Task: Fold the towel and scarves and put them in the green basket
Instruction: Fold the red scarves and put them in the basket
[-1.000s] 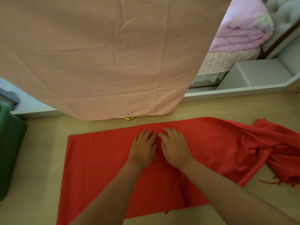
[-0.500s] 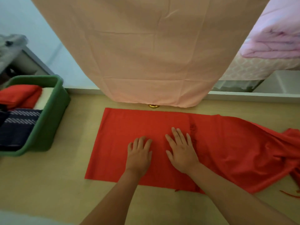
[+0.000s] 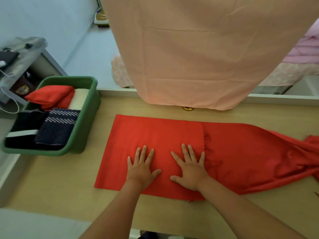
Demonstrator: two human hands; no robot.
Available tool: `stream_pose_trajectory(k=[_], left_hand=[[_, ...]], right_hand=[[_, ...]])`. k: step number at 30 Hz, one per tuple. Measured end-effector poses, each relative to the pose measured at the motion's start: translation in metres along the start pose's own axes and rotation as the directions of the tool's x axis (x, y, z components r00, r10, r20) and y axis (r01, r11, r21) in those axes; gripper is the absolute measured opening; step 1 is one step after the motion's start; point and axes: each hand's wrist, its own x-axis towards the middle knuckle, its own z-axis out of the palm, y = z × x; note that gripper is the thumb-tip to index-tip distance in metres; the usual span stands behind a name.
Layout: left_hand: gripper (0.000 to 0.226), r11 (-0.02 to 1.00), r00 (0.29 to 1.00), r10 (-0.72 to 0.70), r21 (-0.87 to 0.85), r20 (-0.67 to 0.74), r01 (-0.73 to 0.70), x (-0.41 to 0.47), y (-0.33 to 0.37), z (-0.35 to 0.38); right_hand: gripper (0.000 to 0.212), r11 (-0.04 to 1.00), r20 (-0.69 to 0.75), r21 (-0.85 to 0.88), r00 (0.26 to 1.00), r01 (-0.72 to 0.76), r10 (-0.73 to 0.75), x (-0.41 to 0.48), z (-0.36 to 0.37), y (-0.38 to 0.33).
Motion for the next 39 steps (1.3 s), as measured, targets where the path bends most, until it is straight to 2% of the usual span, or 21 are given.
stream_pose_trajectory(k=[4,8,13,16,20,25,29,34,36,39], left_hand=[[0.087,0.999,0.999,-0.028,-0.03,-0.037,0.026,-0.01,-0.058,-0.003],[0.081,1.0,0.994,-0.024,0.004,-0.109,0.025,-0.008,-0.083,-0.014],[0.067,0.988,0.965,0.114,-0.075,-0.236,-0.135,0.003,-0.058,-0.03],[0.059,0.957,0.933,0.244,-0.088,-0.266,-0.276,0.009,-0.016,-0.041],[0.051,0.875,0.877,0.419,-0.153,-0.235,-0.459,0.012,0.062,-0.053],[0.046,0.748,0.777,0.589,-0.216,-0.22,-0.628,0.014,0.17,-0.049],[0.045,0.697,0.735,0.654,-0.234,-0.18,-0.678,0.014,0.266,-0.045],[0.046,0.675,0.717,0.676,-0.245,-0.171,-0.696,0.016,0.38,-0.035],[0.048,0.691,0.723,0.671,-0.215,-0.163,-0.69,0.018,0.42,-0.033],[0.053,0.732,0.749,0.645,-0.162,-0.152,-0.662,0.025,0.467,-0.03]], right_hand=[[0.092,1.0,-0.001,-0.01,1.0,0.006,-0.006,0.014,0.007,-0.065],[0.085,0.998,-0.005,0.06,1.0,0.015,-0.014,0.023,0.001,-0.096],[0.068,0.983,-0.167,0.181,0.985,-0.015,0.046,0.005,-0.021,-0.077],[0.062,0.969,-0.205,0.211,0.963,-0.13,0.174,-0.018,-0.033,-0.04],[0.057,0.912,-0.198,0.281,0.912,-0.299,0.36,-0.059,-0.043,0.026],[0.053,0.845,-0.248,0.352,0.83,-0.403,0.499,-0.117,-0.043,0.119],[0.047,0.813,-0.285,0.394,0.783,-0.43,0.552,-0.154,-0.039,0.199],[0.046,0.789,-0.332,0.425,0.735,-0.443,0.591,-0.181,-0.037,0.302],[0.05,0.762,-0.294,0.423,0.721,-0.491,0.628,-0.189,-0.036,0.339],[0.067,0.724,-0.139,0.348,0.731,-0.596,0.668,-0.195,-0.033,0.38]])
